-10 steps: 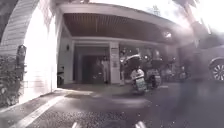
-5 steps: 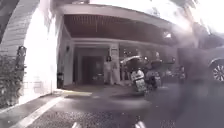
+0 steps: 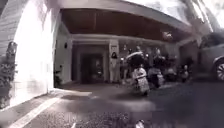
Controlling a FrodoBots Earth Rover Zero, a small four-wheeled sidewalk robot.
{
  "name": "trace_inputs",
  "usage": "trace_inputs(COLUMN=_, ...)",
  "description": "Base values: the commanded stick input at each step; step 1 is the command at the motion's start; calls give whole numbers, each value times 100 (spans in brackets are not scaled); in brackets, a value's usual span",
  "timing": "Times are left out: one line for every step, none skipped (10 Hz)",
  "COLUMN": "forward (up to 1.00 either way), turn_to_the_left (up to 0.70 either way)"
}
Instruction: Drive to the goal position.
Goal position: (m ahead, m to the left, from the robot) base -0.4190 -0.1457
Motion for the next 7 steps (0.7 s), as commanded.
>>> trace_inputs(forward=70, turn_to_the_left=0)
trace_inputs(forward=70, turn_to_the_left=0)
trace_inputs(forward=70, turn_to_the_left=6)
trace_inputs(forward=70, turn_to_the_left=14)
trace_inputs(forward=70, turn_to_the_left=14)
trace_inputs(forward=70, turn_to_the_left=14)
trace_inputs(forward=70, turn_to_the_left=14)
